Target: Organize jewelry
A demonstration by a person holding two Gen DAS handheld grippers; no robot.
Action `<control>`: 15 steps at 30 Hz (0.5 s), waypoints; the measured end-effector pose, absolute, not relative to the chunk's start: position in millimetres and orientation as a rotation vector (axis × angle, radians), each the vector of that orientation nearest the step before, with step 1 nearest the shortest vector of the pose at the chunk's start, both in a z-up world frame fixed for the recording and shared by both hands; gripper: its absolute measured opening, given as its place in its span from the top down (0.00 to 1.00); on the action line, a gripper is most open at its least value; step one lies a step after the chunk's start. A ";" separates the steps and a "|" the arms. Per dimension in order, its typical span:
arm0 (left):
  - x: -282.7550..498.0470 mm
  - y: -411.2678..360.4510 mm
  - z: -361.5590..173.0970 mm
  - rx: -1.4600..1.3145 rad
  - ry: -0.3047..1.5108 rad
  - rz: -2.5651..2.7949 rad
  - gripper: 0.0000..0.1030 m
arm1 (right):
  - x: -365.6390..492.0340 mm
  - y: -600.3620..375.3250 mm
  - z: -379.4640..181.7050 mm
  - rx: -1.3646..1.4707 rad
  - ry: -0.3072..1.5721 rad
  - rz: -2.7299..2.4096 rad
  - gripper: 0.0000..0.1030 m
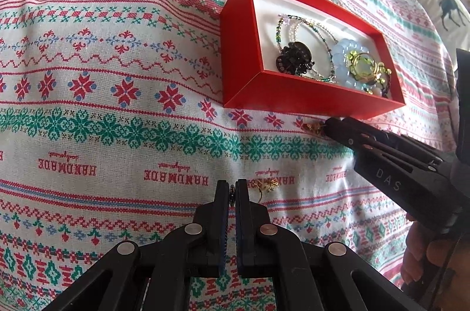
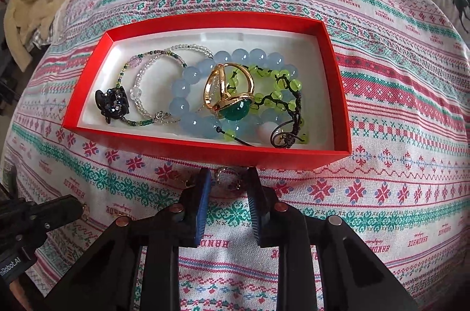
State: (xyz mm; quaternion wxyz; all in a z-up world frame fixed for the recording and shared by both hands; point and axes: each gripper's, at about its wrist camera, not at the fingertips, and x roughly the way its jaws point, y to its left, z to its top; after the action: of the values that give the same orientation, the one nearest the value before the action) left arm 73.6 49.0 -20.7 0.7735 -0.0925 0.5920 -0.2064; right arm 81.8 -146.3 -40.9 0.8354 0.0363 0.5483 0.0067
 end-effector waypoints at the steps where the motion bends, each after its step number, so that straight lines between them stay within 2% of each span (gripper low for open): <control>1: 73.7 47.8 -20.6 -0.200 1.282 -0.448 1.00 | 81.9 -148.5 -40.6 0.086 1.161 0.016 0.82; 4: 72.5 51.7 -19.3 -0.208 1.281 -0.451 1.00 | 78.2 -154.3 -39.1 0.116 1.164 0.025 0.84; 6: 72.6 53.6 -17.6 -0.215 1.278 -0.452 1.00 | 76.6 -157.1 -38.5 0.134 1.173 0.038 0.93; 12: 75.8 60.7 -16.5 -0.229 1.275 -0.446 1.00 | 67.3 -170.3 -29.1 0.224 1.172 0.071 0.94; 15: 76.1 61.8 -16.5 -0.228 1.273 -0.446 1.00 | 63.9 -178.9 -22.1 0.268 1.147 0.065 0.92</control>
State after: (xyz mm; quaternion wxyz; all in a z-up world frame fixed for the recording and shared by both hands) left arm 76.1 61.8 -16.5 0.7749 -0.1055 0.5882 -0.2059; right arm 64.0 -178.9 -22.1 0.8309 0.1264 0.5410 0.0305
